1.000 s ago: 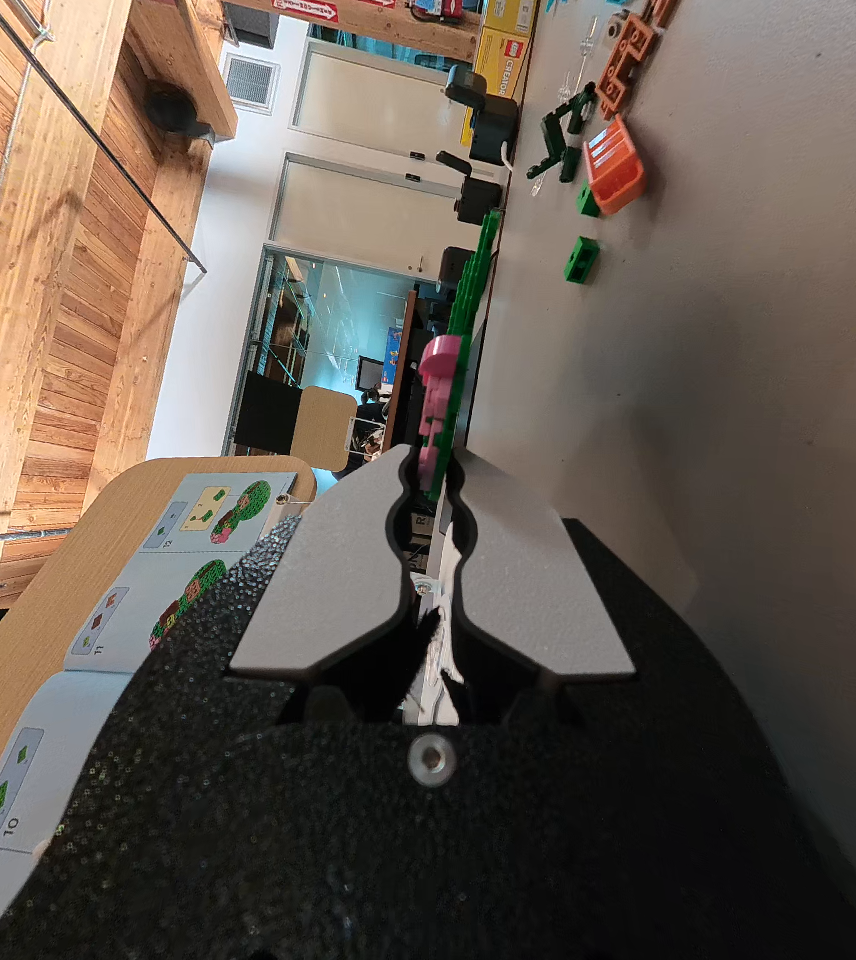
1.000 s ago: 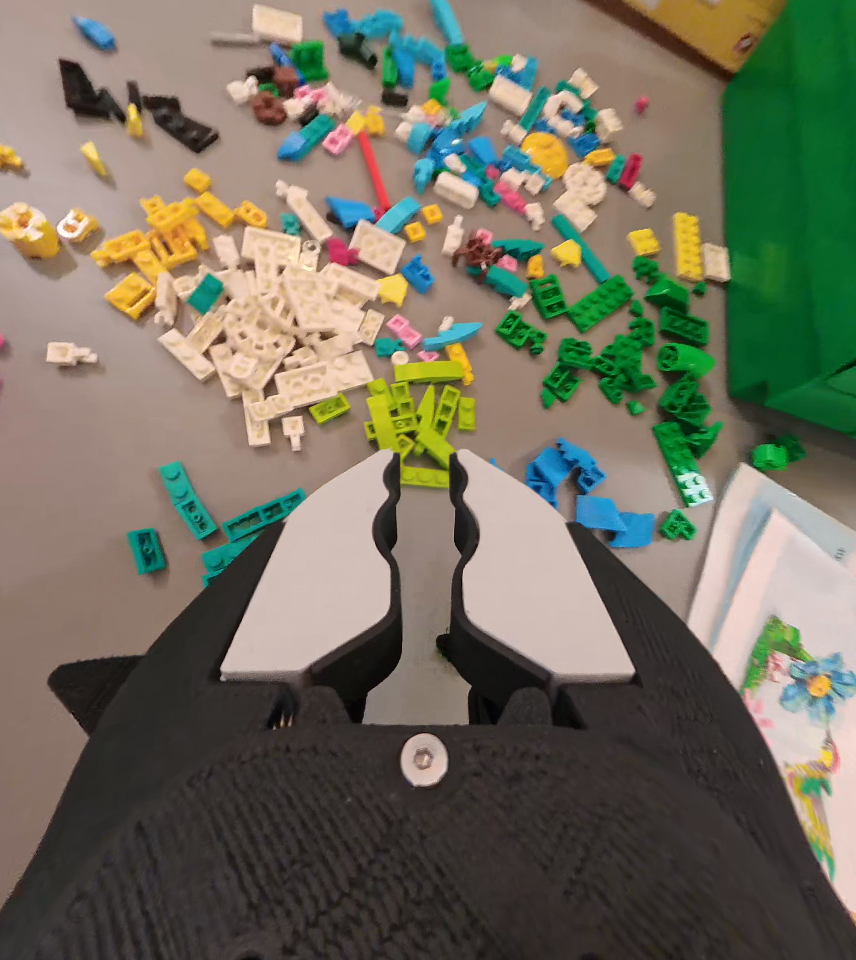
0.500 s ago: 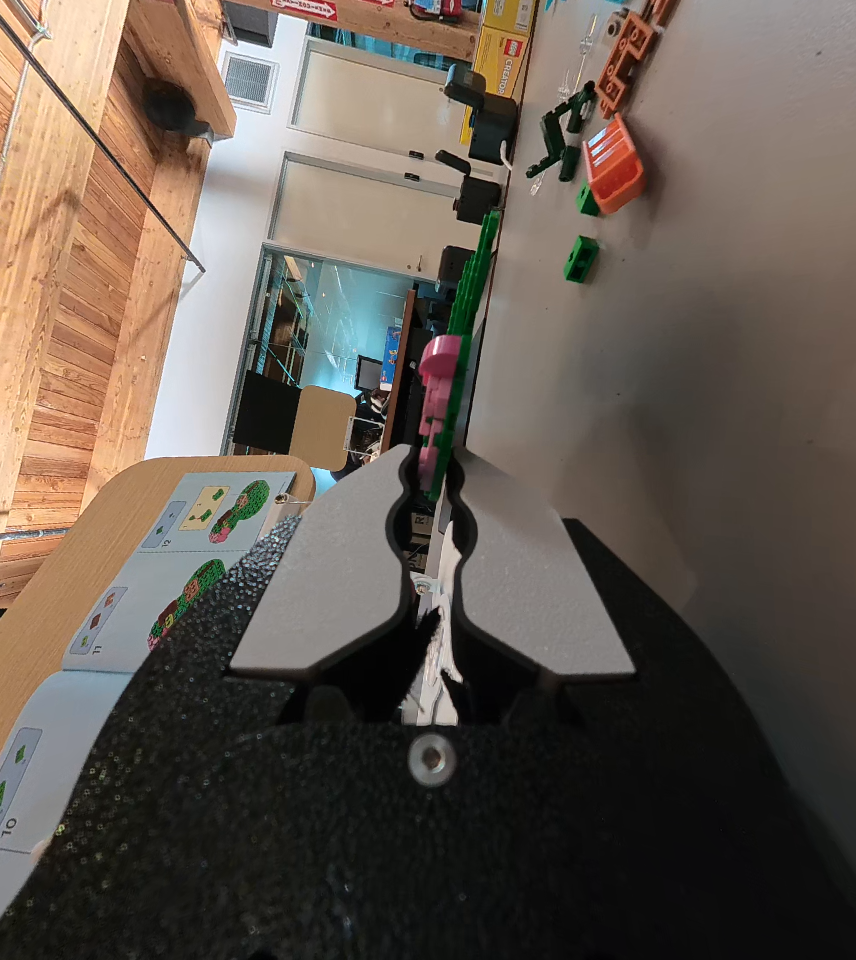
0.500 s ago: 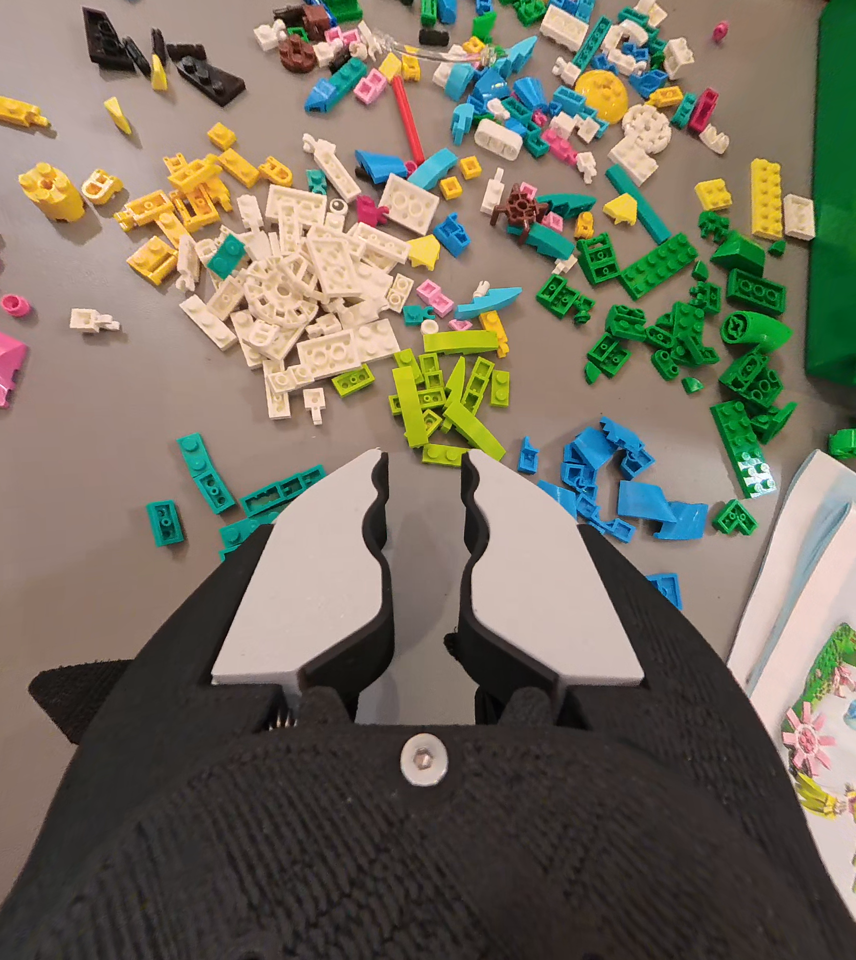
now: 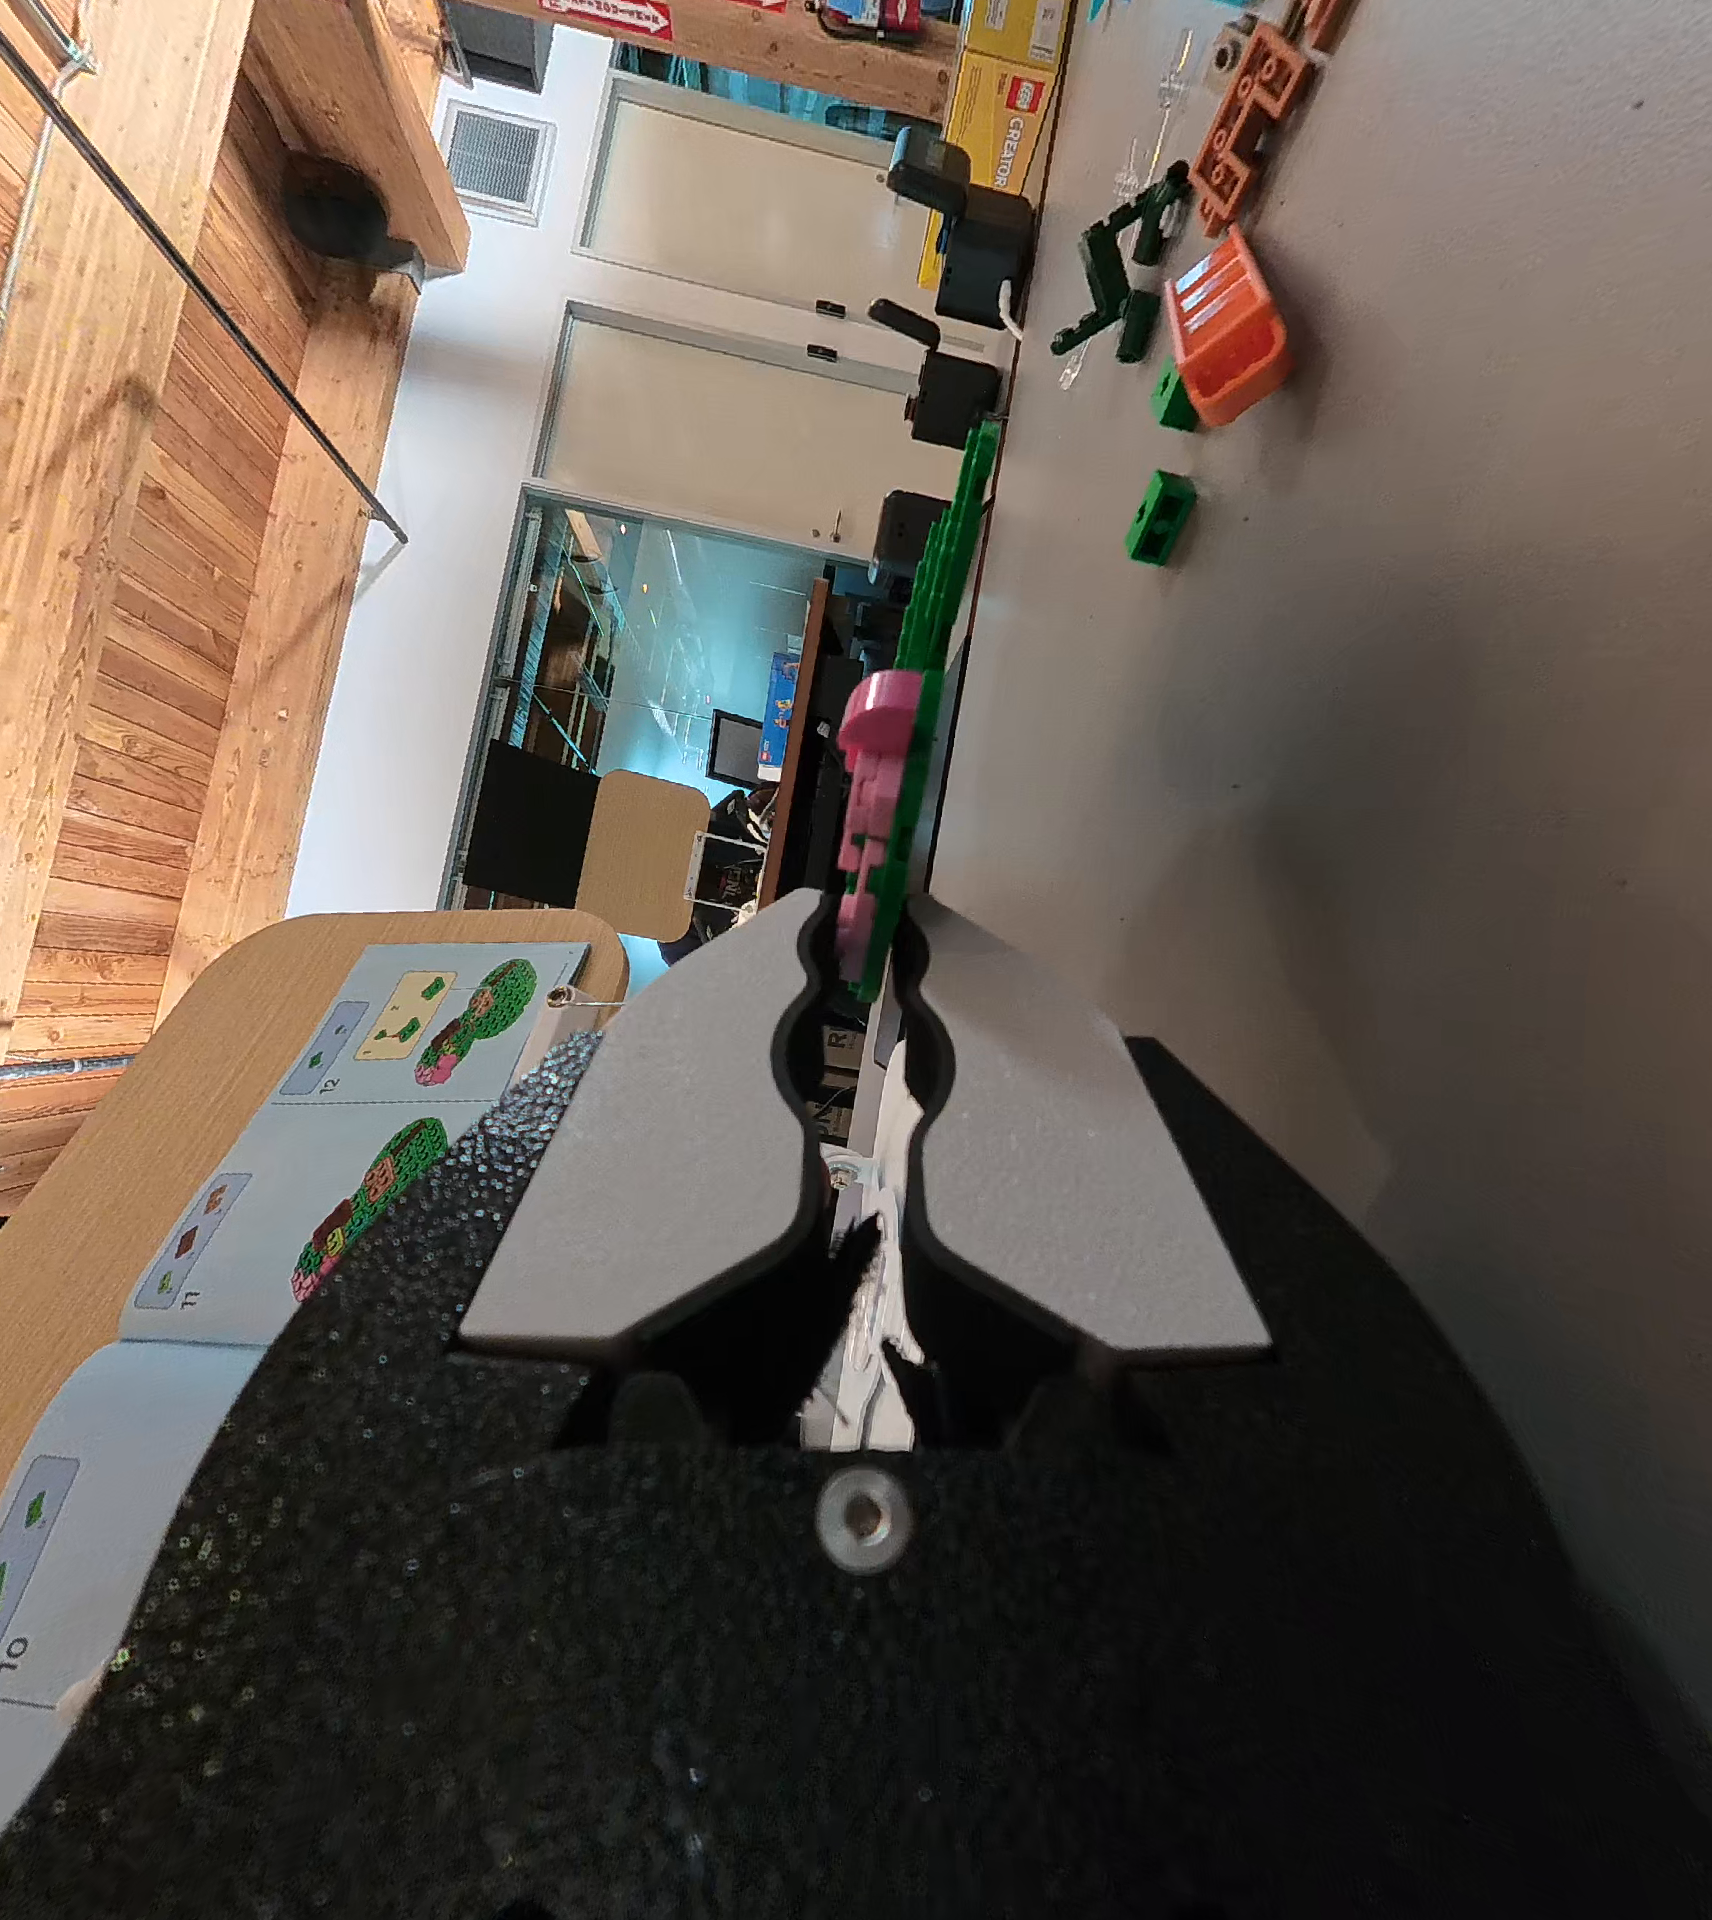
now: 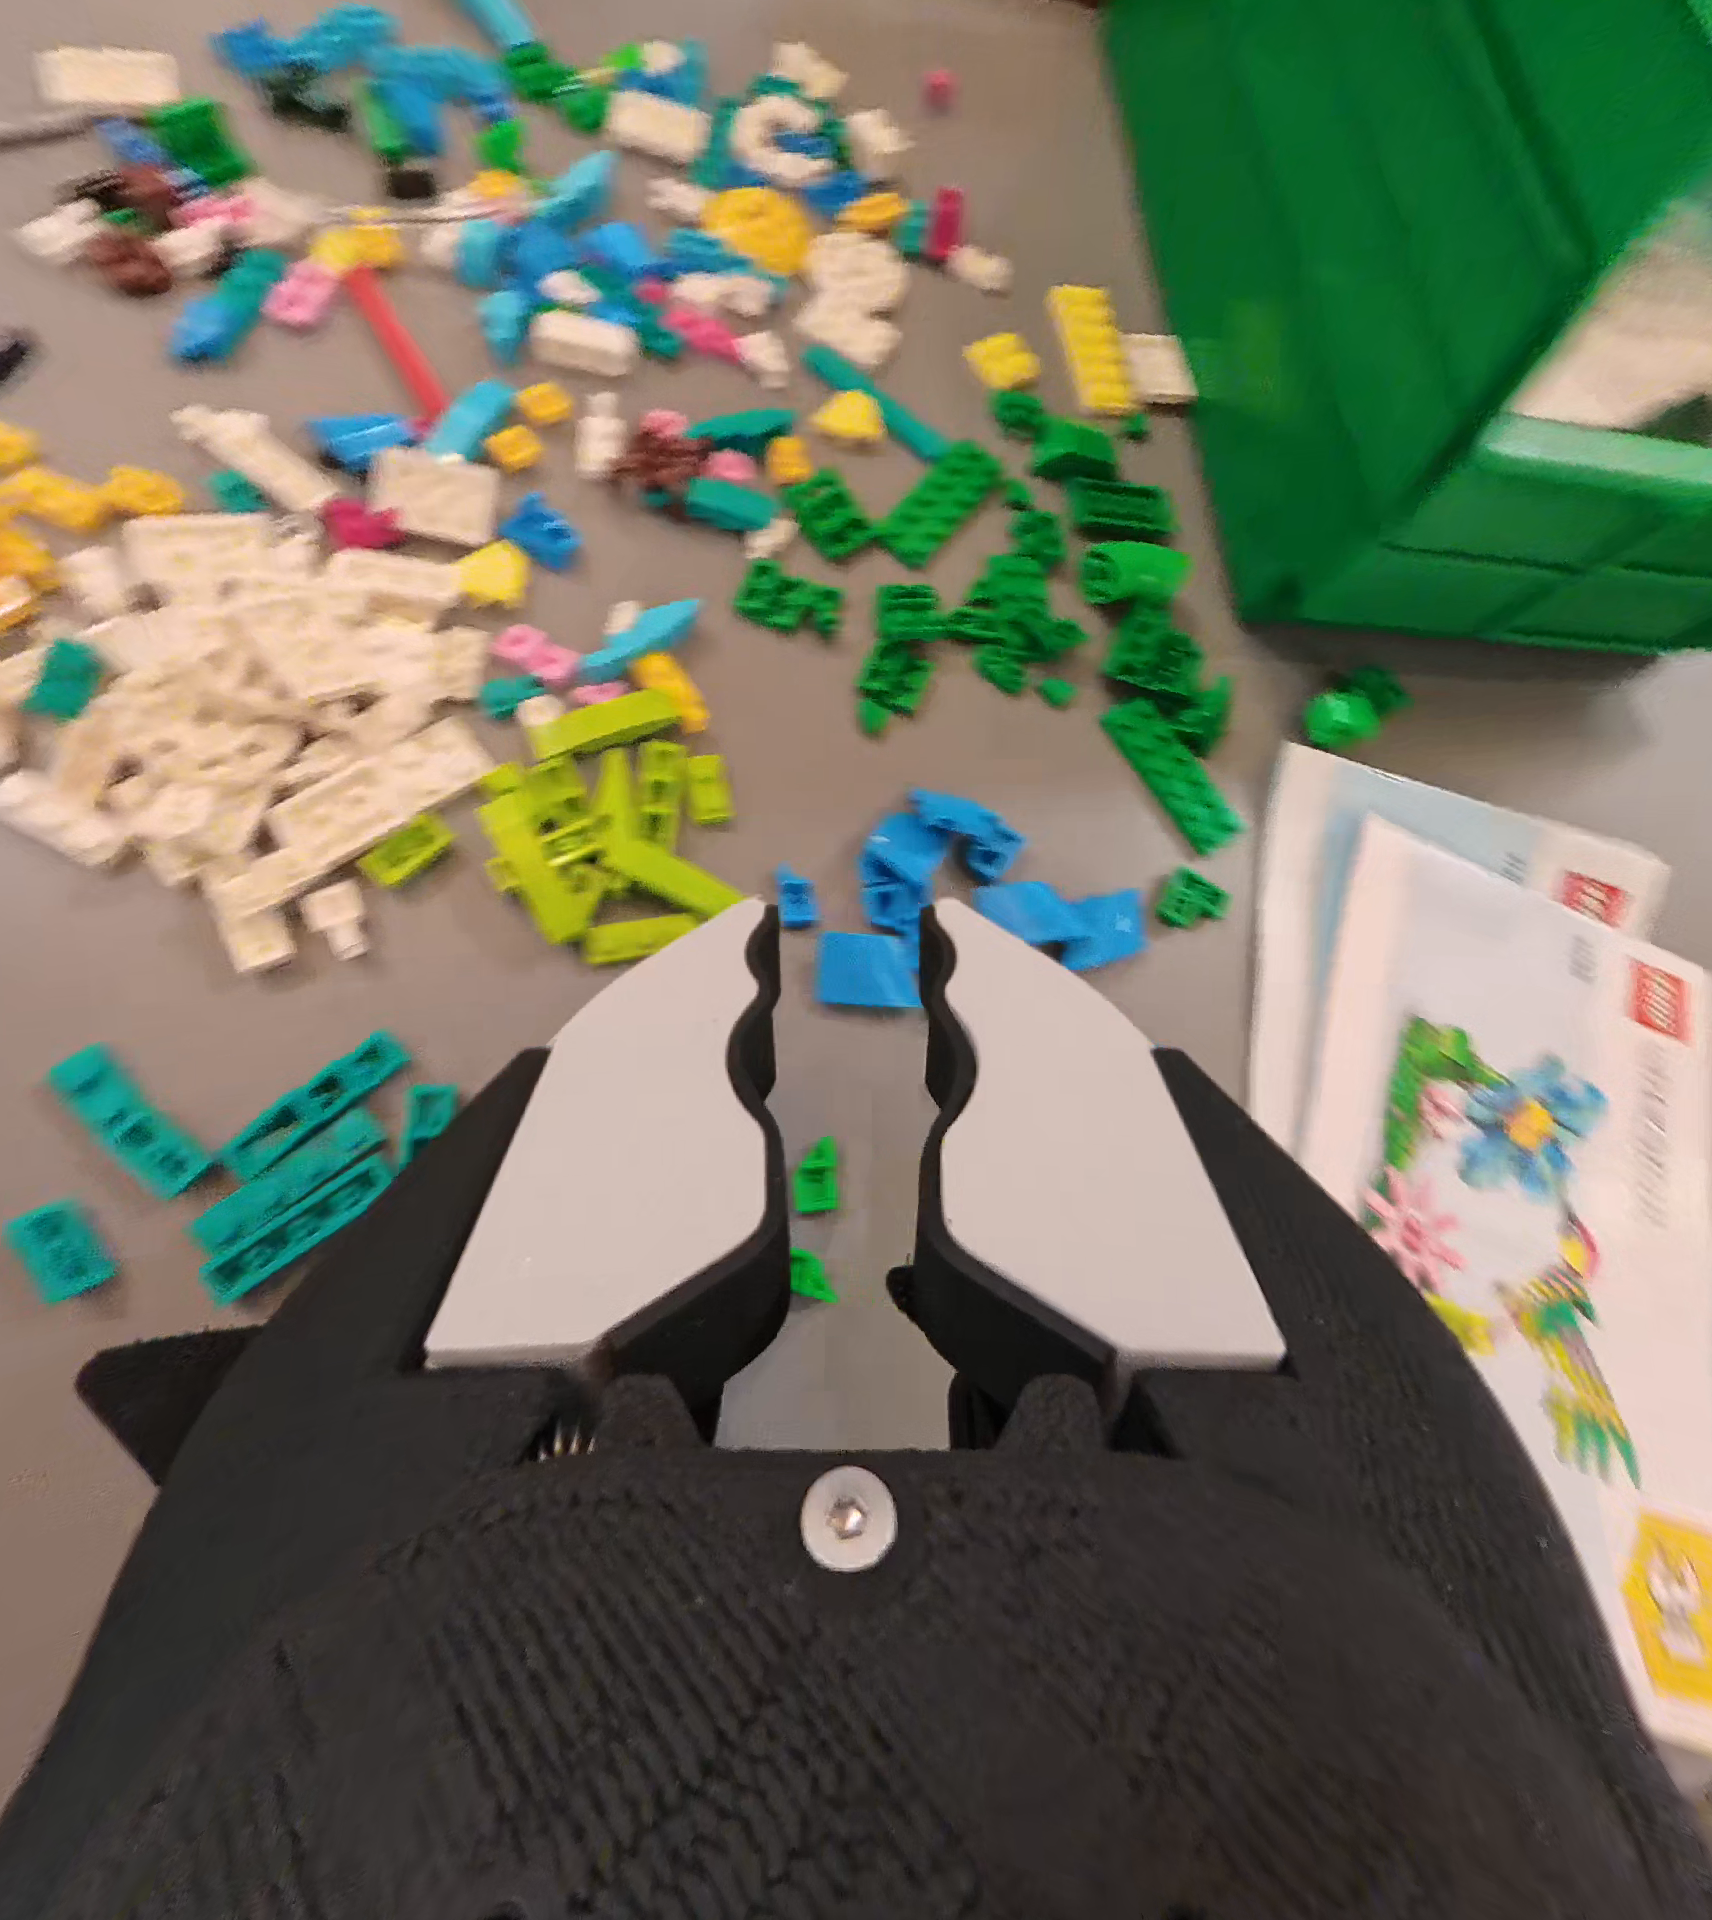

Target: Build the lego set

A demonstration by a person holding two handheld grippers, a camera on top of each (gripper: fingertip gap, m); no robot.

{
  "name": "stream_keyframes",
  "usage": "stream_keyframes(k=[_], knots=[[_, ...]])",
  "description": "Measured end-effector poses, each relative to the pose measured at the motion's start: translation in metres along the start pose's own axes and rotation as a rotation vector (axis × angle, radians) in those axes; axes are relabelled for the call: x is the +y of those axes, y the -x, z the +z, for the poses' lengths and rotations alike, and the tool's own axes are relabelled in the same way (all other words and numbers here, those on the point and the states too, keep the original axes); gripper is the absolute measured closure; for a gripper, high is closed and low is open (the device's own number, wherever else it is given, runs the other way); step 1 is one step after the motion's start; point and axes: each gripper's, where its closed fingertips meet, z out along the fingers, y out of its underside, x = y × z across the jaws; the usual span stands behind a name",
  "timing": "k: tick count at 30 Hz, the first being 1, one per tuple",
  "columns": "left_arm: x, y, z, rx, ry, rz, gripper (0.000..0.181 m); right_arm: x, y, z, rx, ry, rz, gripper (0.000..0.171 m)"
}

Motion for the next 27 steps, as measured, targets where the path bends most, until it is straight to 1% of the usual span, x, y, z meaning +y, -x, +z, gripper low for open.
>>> stream_keyframes(k=[3,7,13,16,22,24,27], knots=[[0.000,0.000,0.000,0.000,0.000,0.000,0.172,-0.002,-0.023,-0.006,0.107,-0.037,0.088,0.150],[0.000,0.000,0.000,0.000,0.000,0.000,0.172,0.002,-0.036,-0.010,0.205,-0.002,0.026,0.152],[0.001,0.000,0.000,-0.002,0.001,0.004,0.172,0.007,-0.033,-0.003,0.195,0.020,0.014,0.152],[0.002,0.000,0.000,-0.003,0.009,0.010,0.172,0.007,-0.033,-0.002,0.186,0.003,0.021,0.152],[0.010,0.001,0.002,-0.003,0.039,-0.008,0.172,0.000,-0.045,0.017,0.087,-0.069,0.082,0.152],[0.013,0.001,0.003,-0.004,0.053,0.005,0.172,-0.006,-0.046,0.025,0.014,-0.088,0.072,0.152],[0.016,-0.001,0.004,0.000,0.071,0.023,0.172,-0.015,-0.039,0.037,-0.127,-0.086,-0.012,0.152]])
